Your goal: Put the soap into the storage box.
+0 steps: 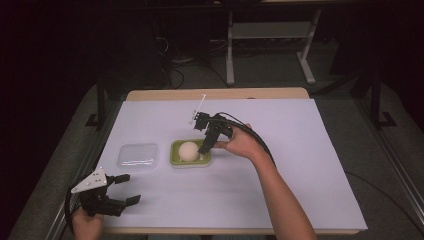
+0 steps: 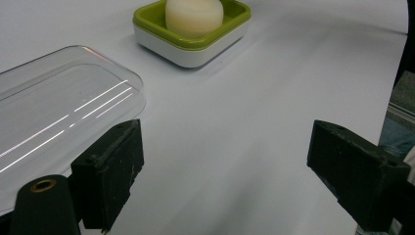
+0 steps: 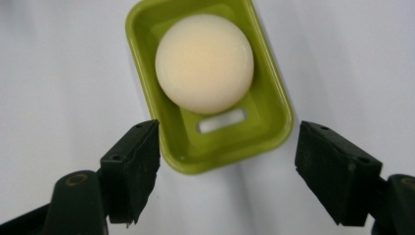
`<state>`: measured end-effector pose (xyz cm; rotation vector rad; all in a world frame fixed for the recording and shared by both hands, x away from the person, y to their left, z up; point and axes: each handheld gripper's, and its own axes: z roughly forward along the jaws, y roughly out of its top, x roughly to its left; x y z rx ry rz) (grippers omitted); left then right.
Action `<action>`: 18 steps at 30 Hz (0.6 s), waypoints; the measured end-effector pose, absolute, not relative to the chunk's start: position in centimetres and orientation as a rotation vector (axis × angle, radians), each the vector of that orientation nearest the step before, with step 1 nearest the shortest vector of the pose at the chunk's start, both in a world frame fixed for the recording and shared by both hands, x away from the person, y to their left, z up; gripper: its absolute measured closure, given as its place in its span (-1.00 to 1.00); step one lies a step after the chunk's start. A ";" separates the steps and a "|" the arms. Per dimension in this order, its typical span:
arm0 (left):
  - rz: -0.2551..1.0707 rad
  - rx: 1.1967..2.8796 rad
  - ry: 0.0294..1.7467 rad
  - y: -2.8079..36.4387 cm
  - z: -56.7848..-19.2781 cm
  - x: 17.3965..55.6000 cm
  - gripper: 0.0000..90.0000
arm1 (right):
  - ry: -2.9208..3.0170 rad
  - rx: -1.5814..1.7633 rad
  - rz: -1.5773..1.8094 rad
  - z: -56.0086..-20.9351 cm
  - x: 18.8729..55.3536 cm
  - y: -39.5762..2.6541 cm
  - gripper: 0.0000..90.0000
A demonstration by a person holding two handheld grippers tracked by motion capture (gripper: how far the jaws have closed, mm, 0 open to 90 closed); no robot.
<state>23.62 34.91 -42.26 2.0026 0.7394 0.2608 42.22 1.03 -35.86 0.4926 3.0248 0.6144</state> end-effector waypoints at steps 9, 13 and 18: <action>0.266 2.008 0.743 35.1 -42.2 23.6 -0.71 | 3.000 0.541 0.646 -35.6 42.1 -1.0 -0.46; 0.266 2.007 0.742 34.9 -42.3 23.5 -0.71 | 3.000 0.556 0.650 -35.7 42.0 -1.6 -0.48; 0.265 2.009 0.743 35.0 -42.3 23.6 -0.71 | 2.998 0.566 0.655 -35.9 41.9 -2.3 -0.48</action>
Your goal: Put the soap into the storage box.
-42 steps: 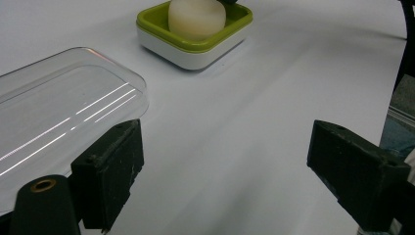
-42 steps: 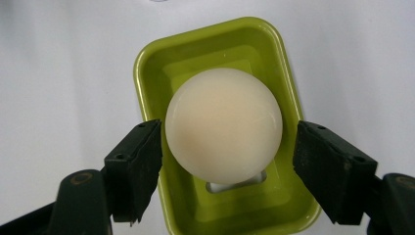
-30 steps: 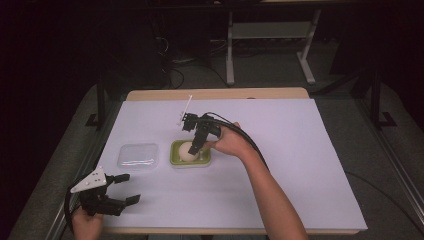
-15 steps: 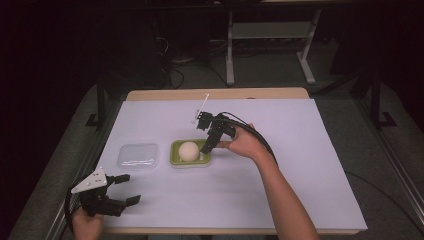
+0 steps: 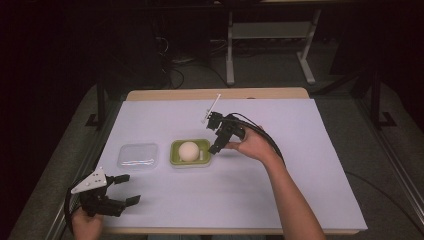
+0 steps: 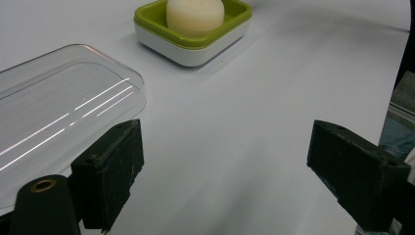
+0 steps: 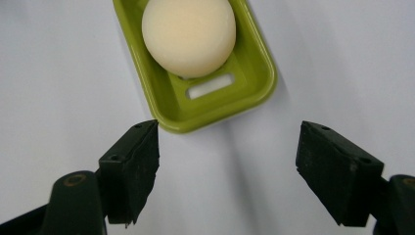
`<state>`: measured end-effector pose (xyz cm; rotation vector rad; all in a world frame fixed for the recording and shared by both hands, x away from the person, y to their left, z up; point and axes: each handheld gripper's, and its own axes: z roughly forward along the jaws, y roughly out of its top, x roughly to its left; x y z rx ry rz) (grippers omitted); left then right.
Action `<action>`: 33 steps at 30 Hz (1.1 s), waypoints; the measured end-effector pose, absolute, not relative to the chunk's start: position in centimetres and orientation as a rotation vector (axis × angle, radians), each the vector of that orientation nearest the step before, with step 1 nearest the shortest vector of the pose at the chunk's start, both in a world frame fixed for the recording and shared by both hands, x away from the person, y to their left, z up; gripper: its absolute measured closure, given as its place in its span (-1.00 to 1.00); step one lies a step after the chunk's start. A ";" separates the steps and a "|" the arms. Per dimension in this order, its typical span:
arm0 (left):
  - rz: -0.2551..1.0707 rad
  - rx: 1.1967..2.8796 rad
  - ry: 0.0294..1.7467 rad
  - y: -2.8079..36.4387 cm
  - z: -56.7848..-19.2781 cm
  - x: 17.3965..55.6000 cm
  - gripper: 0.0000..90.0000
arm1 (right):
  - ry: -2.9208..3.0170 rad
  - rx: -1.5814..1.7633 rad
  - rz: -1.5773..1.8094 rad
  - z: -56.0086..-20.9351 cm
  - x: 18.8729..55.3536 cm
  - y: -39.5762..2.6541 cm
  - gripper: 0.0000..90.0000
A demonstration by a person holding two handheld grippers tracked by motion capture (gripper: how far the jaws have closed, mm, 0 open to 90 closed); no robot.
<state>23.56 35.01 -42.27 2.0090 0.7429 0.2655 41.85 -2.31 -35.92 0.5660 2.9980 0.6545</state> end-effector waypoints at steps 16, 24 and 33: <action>0.266 2.010 0.742 34.8 -42.3 23.5 -0.71 | 2.973 0.620 0.689 -35.9 40.8 -5.3 -0.47; 0.268 2.011 0.740 34.8 -42.3 23.5 -0.71 | 2.966 0.637 0.702 -36.0 40.3 -6.4 -0.48; 0.265 2.012 0.745 34.8 -42.3 23.5 -0.71 | 2.944 0.675 0.736 -36.5 39.8 -7.8 -0.47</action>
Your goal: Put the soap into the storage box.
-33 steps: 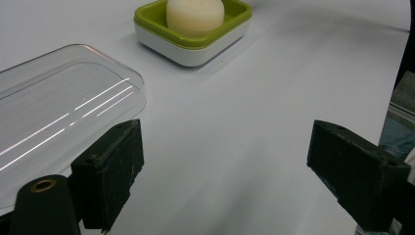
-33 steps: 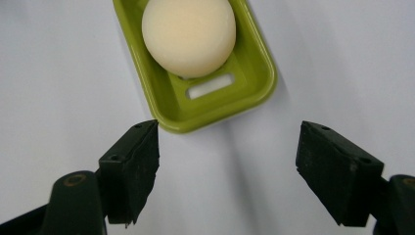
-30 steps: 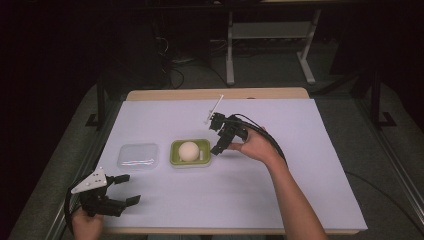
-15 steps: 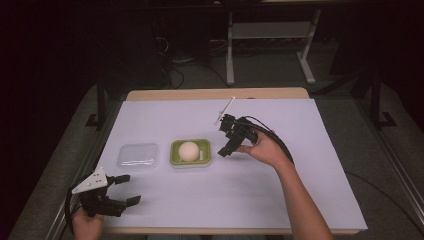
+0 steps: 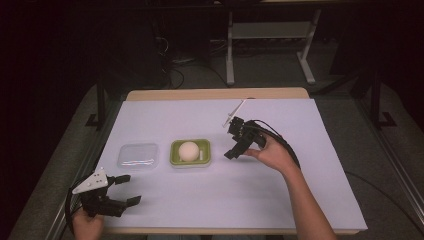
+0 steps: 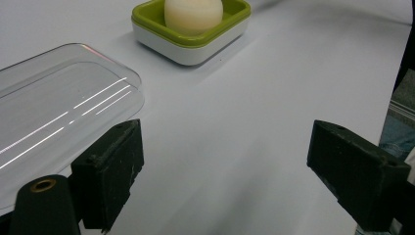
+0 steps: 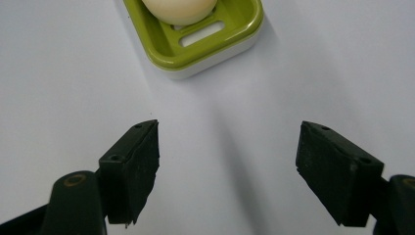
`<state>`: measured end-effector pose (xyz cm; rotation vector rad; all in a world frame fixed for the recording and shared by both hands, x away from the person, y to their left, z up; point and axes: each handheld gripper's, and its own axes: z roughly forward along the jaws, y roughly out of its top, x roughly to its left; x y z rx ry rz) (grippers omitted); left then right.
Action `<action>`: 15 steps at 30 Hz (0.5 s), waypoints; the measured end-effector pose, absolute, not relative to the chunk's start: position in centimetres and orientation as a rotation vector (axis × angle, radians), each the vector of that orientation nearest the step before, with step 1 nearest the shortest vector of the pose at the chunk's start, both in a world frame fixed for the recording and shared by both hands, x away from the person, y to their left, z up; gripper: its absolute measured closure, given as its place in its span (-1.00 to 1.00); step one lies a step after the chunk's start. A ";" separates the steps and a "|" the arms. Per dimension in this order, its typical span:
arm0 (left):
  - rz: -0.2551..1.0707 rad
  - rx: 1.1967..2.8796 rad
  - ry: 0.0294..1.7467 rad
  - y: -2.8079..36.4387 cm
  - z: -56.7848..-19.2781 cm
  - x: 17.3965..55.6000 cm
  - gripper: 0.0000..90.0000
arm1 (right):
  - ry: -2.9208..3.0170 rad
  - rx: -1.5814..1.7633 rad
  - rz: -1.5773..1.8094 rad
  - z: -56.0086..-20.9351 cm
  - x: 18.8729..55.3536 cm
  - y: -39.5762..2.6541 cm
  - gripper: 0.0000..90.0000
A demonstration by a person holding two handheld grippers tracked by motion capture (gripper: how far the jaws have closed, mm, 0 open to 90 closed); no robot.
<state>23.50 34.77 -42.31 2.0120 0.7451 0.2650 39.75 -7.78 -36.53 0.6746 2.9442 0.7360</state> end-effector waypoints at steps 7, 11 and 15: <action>0.263 2.012 0.746 34.7 -42.3 23.5 -0.71 | 2.947 0.707 0.736 -37.1 39.2 -9.0 -0.47; 0.265 2.011 0.747 34.7 -42.3 23.5 -0.71 | 2.941 0.716 0.745 -37.3 38.6 -9.8 -0.48; 0.261 2.012 0.746 34.7 -42.3 23.5 -0.71 | 2.931 0.738 0.739 -37.5 37.8 -10.8 -0.47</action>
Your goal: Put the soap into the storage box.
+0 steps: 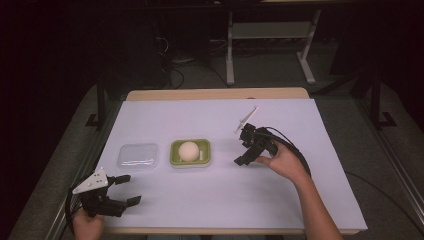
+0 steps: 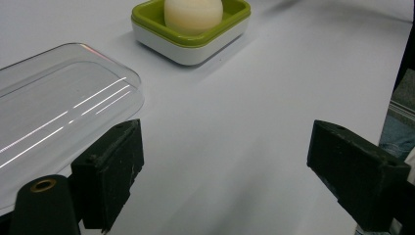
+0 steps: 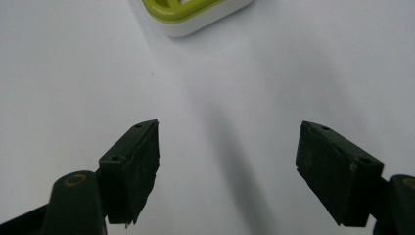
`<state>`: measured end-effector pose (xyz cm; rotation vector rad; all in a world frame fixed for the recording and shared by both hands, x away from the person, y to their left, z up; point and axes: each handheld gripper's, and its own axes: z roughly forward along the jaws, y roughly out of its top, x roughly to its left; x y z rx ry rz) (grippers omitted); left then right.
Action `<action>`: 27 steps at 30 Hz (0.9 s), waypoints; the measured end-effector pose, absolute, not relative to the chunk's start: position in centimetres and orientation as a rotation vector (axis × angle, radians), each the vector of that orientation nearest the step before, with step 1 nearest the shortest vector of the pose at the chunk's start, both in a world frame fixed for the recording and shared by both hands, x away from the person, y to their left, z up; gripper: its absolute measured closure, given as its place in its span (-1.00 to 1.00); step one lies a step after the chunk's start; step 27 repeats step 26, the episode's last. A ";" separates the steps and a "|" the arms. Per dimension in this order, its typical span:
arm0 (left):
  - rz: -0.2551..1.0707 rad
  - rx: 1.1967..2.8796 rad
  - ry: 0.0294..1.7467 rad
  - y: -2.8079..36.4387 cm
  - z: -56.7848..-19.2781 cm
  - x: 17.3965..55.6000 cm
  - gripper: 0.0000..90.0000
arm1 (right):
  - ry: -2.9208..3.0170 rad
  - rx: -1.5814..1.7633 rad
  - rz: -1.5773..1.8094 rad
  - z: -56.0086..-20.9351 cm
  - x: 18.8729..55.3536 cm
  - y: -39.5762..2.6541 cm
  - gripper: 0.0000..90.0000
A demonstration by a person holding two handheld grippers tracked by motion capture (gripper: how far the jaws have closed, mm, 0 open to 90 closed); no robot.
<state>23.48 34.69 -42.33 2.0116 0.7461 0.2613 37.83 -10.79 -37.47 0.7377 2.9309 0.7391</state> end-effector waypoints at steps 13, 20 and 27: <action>0.264 2.013 0.743 34.6 -42.4 23.5 -0.71 | 2.887 0.779 0.751 -38.6 34.6 -14.3 -0.48; 0.262 2.012 0.747 34.6 -42.5 23.5 -0.71 | 2.864 0.838 0.777 -40.1 32.7 -16.4 -0.48; 0.263 2.013 0.746 34.6 -42.5 23.6 -0.71 | 2.800 0.906 0.861 -41.0 30.0 -18.3 -0.53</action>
